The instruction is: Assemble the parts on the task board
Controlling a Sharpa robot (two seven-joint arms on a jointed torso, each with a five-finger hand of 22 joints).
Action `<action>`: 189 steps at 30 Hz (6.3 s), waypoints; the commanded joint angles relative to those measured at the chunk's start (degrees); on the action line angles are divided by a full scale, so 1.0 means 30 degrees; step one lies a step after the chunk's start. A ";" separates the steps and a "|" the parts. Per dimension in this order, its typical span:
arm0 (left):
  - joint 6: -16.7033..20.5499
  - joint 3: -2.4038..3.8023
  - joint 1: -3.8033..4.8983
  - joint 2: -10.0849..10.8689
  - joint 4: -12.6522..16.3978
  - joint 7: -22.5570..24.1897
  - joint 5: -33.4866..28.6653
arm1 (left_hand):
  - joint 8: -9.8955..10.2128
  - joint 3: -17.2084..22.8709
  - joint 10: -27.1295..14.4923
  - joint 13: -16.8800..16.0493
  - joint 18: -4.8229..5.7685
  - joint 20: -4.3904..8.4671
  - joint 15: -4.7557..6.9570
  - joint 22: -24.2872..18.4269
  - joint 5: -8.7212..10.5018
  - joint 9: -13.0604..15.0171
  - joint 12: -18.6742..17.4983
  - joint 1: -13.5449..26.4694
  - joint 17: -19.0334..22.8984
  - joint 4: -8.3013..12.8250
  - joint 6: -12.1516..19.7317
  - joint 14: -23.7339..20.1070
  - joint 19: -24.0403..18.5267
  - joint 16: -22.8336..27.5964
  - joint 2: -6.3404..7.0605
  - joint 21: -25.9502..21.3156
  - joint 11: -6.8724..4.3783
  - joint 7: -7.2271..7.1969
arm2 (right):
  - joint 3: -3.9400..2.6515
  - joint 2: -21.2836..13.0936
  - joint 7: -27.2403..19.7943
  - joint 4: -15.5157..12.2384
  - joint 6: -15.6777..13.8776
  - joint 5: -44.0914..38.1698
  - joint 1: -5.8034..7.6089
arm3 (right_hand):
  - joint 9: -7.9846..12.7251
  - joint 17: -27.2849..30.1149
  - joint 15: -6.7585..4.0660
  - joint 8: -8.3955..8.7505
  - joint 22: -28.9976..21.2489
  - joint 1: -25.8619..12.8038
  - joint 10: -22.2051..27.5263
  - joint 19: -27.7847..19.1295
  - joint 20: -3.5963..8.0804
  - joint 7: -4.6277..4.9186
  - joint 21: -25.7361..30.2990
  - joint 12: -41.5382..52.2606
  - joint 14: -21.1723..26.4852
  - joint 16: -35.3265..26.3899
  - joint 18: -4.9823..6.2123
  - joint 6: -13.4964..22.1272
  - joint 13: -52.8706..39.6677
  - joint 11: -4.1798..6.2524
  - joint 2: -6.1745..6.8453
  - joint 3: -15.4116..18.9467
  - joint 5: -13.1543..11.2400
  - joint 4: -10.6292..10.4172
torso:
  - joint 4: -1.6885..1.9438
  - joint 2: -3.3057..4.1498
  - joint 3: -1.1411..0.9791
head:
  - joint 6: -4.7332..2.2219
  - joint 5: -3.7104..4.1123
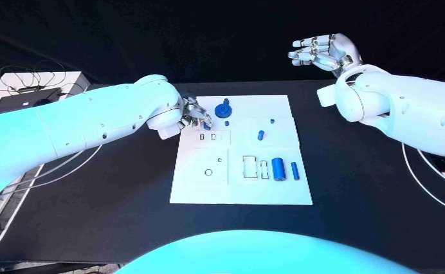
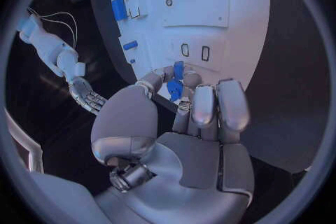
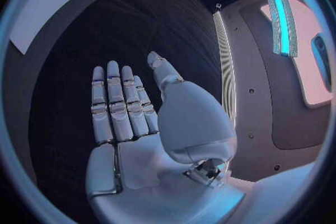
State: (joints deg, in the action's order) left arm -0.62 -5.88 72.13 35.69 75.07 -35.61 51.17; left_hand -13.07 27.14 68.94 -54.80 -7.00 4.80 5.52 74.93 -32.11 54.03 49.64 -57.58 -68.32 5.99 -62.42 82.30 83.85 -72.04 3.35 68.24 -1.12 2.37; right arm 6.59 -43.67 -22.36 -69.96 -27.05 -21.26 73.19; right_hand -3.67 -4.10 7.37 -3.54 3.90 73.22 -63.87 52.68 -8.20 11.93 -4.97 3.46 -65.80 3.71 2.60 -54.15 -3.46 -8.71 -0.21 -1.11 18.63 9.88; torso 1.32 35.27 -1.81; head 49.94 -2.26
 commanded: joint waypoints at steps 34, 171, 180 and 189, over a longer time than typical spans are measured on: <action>0.2030 -0.0153 -0.1055 -0.0148 0.0913 0.0237 0.0674 | -0.0282 0.2780 0.0994 -0.0071 0.0352 0.0134 0.0185 0.1411 -0.0344 0.0160 -0.0163 -0.0095 0.0151 0.1915 -0.0493 0.0018 0.0081 -0.0125 0.0254 -0.0148 -0.0815 -0.0435 | -0.0006 0.0001 -0.0126 0.0047 0.0213 -0.0080 -0.0011 | 0.0003 0.0027 -0.0008 -0.0003 0.0011 0.0160 0.0144 -0.0123 -0.0026 -0.0014 -0.0001 0.0032 0.0070 -0.0052 -0.0188 0.0169 0.0022 0.0041 -0.0015 0.0132 0.0107 -0.0009 | -0.0033 0.0044 0.0027 | 0.0021 -0.0010; 0.0728 0.0370 -0.1385 0.0181 0.1217 0.0252 0.2109 | -0.1626 -1.2654 0.1105 -0.0179 0.0522 0.0293 0.0300 0.1939 0.0627 -0.0837 0.0269 -0.1713 0.0148 -0.2403 -0.1068 0.0017 0.0327 -0.0224 -0.1251 -0.0759 -0.1004 -0.1116 | -0.0003 -0.0174 -0.0089 -0.0042 0.0361 0.0012 -0.0012 | 0.0003 0.0031 0.0021 -0.0003 0.0010 0.0177 0.0174 -0.0196 -0.0058 -0.0005 0.0007 0.0033 0.0159 -0.0052 -0.0184 0.0196 0.0021 0.0027 -0.0070 0.0303 0.0122 -0.0072 | -0.0017 0.0047 0.0041 | 0.0021 0.0180; 0.0632 0.1042 -0.1395 0.0468 0.1539 0.0277 0.2011 | -0.1709 -1.3285 0.0906 0.0015 0.0504 0.0249 0.0235 0.1962 0.3232 -0.0715 0.0080 -0.1437 0.0259 -0.2931 -0.0910 -0.0018 0.0315 -0.0130 -0.1337 -0.0834 -0.0894 -0.0966 | -0.0001 -0.0166 -0.0099 -0.0008 0.0383 0.0012 -0.0020 | 0.0003 0.0031 0.0021 -0.0003 0.0010 0.0177 0.0174 -0.0196 -0.0058 -0.0005 0.0007 0.0033 0.0159 -0.0052 -0.0184 0.0196 0.0021 0.0027 -0.0070 0.0303 0.0122 -0.0072 | -0.0027 0.0043 0.0032 | 0.0021 0.0148; -0.0625 0.3155 -0.1376 0.1551 0.1659 0.0510 0.0164 | 0.1381 -1.3197 -0.0513 0.2999 -0.0179 -0.0562 -0.0654 0.1044 0.3672 -0.6953 -0.1843 -0.2384 0.0908 -0.3181 0.0066 -0.0483 -0.0388 0.0951 -0.1549 -0.3217 0.0192 0.0562 | -0.0001 -0.0186 -0.0106 0.0086 0.0413 0.0019 -0.0047 | 0.0003 0.0031 0.0021 -0.0003 0.0010 0.0177 0.0174 -0.0196 -0.0058 -0.0005 0.0007 0.0033 0.0159 -0.0052 -0.0184 0.0196 0.0021 0.0027 -0.0070 0.0303 0.0122 -0.0072 | 0.0010 0.0008 0.0000 | -0.0165 0.0080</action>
State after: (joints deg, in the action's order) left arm 0.68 3.61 67.95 40.25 80.16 -35.24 54.67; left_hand -9.14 -12.39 67.50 -46.54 -7.02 3.33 3.76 74.90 -21.13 34.17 44.54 -64.39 -65.77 -3.66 -62.12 80.97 82.79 -69.48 -1.28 59.05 -0.75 3.72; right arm 6.63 -44.19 -22.34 -69.79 -26.26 -21.19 73.05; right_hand -3.67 -4.06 7.36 -3.54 3.90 73.22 -63.66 52.47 -8.41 11.74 -4.97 3.46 -65.81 3.71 2.59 -53.95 -3.46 -8.50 -0.21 -0.41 18.85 9.65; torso 1.24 35.36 -1.71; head 49.65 -1.95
